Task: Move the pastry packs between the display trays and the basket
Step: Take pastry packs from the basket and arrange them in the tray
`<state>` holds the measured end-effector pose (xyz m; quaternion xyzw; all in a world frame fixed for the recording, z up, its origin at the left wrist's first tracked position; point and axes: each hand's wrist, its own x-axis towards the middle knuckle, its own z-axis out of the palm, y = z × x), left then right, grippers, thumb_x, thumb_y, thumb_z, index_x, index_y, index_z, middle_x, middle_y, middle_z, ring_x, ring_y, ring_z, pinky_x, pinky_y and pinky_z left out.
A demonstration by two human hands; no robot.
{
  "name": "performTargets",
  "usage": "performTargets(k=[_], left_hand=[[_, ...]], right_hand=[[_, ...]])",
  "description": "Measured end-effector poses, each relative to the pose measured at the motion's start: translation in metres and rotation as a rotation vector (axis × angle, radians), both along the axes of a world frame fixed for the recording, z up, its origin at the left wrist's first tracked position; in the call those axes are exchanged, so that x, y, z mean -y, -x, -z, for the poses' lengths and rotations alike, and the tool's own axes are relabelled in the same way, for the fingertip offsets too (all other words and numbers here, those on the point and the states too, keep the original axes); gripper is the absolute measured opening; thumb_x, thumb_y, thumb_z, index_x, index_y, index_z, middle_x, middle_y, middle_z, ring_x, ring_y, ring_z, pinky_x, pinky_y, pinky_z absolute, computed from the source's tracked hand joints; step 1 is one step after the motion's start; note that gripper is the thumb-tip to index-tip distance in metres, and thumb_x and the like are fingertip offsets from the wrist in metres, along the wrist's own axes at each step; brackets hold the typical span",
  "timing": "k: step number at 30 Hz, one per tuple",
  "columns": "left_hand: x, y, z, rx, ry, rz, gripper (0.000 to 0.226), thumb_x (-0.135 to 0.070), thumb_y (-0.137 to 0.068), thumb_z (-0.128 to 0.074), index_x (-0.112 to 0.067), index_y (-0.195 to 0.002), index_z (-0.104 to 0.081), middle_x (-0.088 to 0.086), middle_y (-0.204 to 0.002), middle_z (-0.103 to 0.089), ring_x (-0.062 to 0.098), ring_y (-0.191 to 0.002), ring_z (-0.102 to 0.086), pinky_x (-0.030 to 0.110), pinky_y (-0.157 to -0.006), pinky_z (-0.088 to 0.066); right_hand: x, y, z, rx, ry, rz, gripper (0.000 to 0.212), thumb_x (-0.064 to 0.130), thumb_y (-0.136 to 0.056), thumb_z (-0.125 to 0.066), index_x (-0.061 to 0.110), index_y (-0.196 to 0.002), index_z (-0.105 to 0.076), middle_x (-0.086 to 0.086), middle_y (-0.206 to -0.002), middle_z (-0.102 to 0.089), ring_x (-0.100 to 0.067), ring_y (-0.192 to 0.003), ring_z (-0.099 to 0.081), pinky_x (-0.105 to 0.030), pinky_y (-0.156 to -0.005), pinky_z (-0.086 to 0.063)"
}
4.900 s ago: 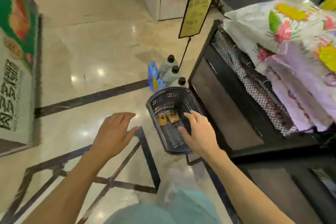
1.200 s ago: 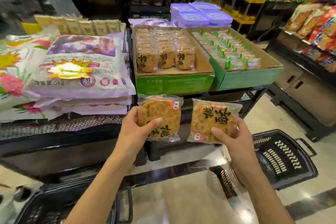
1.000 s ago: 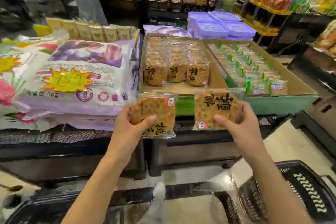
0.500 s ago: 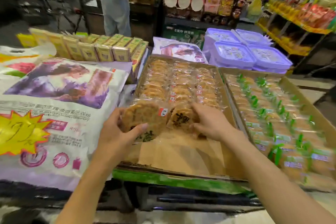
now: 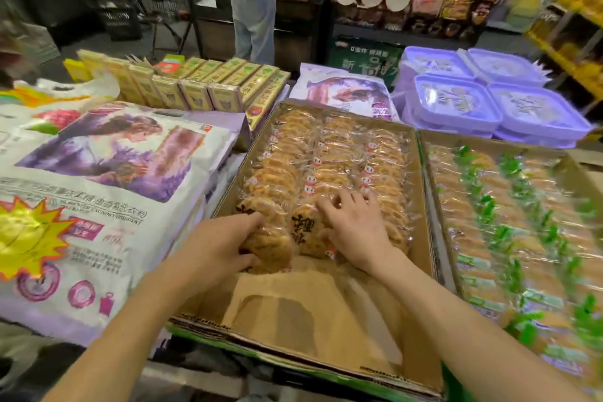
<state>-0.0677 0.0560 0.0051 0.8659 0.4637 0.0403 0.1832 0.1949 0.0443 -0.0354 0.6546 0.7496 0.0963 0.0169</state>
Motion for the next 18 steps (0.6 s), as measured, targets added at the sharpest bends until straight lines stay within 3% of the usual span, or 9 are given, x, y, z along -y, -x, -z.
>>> performTargets(k=[4,7,10,15,18], left_hand=[[-0.019,-0.027,0.011,-0.204,-0.133,0.201,0.046,-0.033,-0.088,-0.071,-0.024,-0.127,-0.049,-0.005,-0.114,-0.061,0.019,-0.108,-0.059,0.034,-0.084,-0.048],[-0.027,-0.049,0.03,-0.186,-0.275,0.298,0.045,-0.028,-0.079,-0.072,-0.02,-0.12,-0.055,0.001,-0.106,-0.063,0.026,-0.099,-0.061,0.04,-0.079,-0.049],[-0.031,-0.067,0.044,-0.211,-0.427,0.352,0.055,-0.033,-0.072,-0.081,-0.018,-0.119,-0.057,0.006,-0.113,-0.062,0.028,-0.1,-0.059,0.04,-0.077,-0.048],[-0.037,-0.081,0.055,-0.199,-0.578,0.396,0.069,-0.041,-0.07,-0.084,-0.021,-0.13,-0.056,0.013,-0.146,-0.048,0.035,-0.134,-0.043,0.051,-0.107,-0.04],[-0.037,-0.081,0.064,-0.163,-0.539,0.399,0.089,-0.047,-0.079,-0.078,-0.022,-0.153,-0.035,0.013,-0.161,-0.033,0.033,-0.15,-0.029,0.051,-0.122,-0.02]], right_hand=[[0.007,-0.011,0.004,-0.029,-0.04,0.058,0.062,0.058,-0.079,-0.074,0.023,-0.127,-0.057,-0.01,-0.116,-0.064,-0.03,-0.107,-0.059,-0.046,-0.091,-0.046],[0.01,-0.018,0.005,-0.07,-0.036,0.053,0.066,0.057,-0.081,-0.072,0.021,-0.133,-0.054,-0.01,-0.122,-0.06,-0.028,-0.114,-0.055,-0.044,-0.095,-0.045],[0.016,-0.025,0.001,-0.121,-0.003,0.023,0.068,0.047,-0.083,-0.074,0.024,-0.141,-0.045,-0.01,-0.136,-0.051,-0.029,-0.127,-0.047,-0.045,-0.105,-0.042],[0.037,-0.047,-0.003,-0.127,0.057,0.124,0.093,0.044,-0.083,-0.077,0.023,-0.157,-0.024,-0.013,-0.161,-0.025,-0.034,-0.149,-0.023,-0.048,-0.122,-0.022],[0.039,-0.051,-0.001,-0.11,0.128,0.153,0.106,0.046,-0.086,-0.075,0.022,-0.161,-0.004,-0.014,-0.167,-0.012,-0.033,-0.154,-0.01,-0.047,-0.126,-0.012]])
